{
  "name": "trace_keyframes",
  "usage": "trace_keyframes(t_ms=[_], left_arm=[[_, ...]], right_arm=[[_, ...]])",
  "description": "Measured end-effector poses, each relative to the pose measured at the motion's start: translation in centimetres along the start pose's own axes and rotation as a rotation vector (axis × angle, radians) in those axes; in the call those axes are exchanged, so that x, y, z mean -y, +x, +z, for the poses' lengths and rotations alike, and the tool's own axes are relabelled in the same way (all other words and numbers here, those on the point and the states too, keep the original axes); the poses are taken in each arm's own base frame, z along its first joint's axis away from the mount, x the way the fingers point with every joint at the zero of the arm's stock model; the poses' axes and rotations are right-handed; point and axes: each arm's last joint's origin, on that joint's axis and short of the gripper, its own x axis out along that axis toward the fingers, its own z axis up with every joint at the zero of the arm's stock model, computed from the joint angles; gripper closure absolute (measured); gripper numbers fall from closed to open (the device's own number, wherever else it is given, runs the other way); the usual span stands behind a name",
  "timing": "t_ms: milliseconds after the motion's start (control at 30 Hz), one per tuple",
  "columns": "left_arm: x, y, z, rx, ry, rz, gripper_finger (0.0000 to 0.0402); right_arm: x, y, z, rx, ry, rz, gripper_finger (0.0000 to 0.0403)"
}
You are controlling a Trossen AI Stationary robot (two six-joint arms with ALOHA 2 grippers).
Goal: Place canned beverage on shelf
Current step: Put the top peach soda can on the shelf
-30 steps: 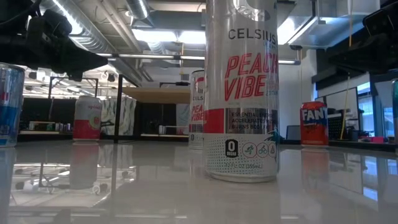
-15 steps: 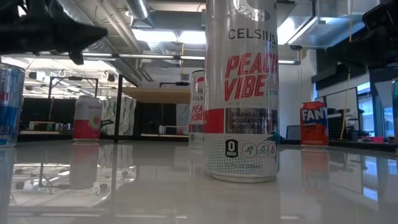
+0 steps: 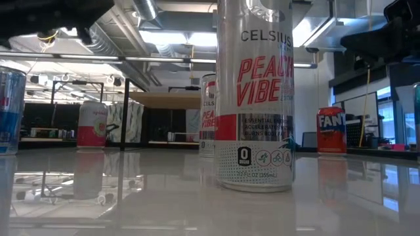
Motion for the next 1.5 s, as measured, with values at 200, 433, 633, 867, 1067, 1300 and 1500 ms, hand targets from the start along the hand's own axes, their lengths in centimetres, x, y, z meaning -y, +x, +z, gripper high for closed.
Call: trace_keyframes(t_ms=[200,433,633,867,1067,1300,1500], left_arm=[[0.9,4.6,2.1,-0.119,0.066,-0.001,0.0396],[2.1,11.2,3.2,-0.235,0.108,-0.005,0.0396],[2.9,15.7,2.8,-0.281,0.219,0.006,0.0396],[3.1,19.1,2.0,-0.316,0.254,0.074,0.0350],[2.5,21.1,1.6,-0.485,0.209,0.100,0.0254],[1.5,23.3,1.8,-0.686,0.122,0.104,0.0146],[1.4,24.6,0.7,-0.806,0.132,0.101,0.0104]], right_arm=[[0.0,0.0,0.2,0.018,0.002,-0.011,0.0384],[0.0,0.0,0.3,0.034,-0.026,-0.013,0.0384],[0.0,0.0,0.3,0.032,-0.025,-0.011,0.0384],[0.0,0.0,0.3,0.034,-0.025,-0.011,0.0384],[0.0,0.0,0.3,0.033,-0.026,-0.010,0.0384],[0.0,0.0,0.3,0.025,-0.027,-0.009,0.0384],[0.0,0.0,0.1,0.011,-0.029,-0.009,0.0384]])
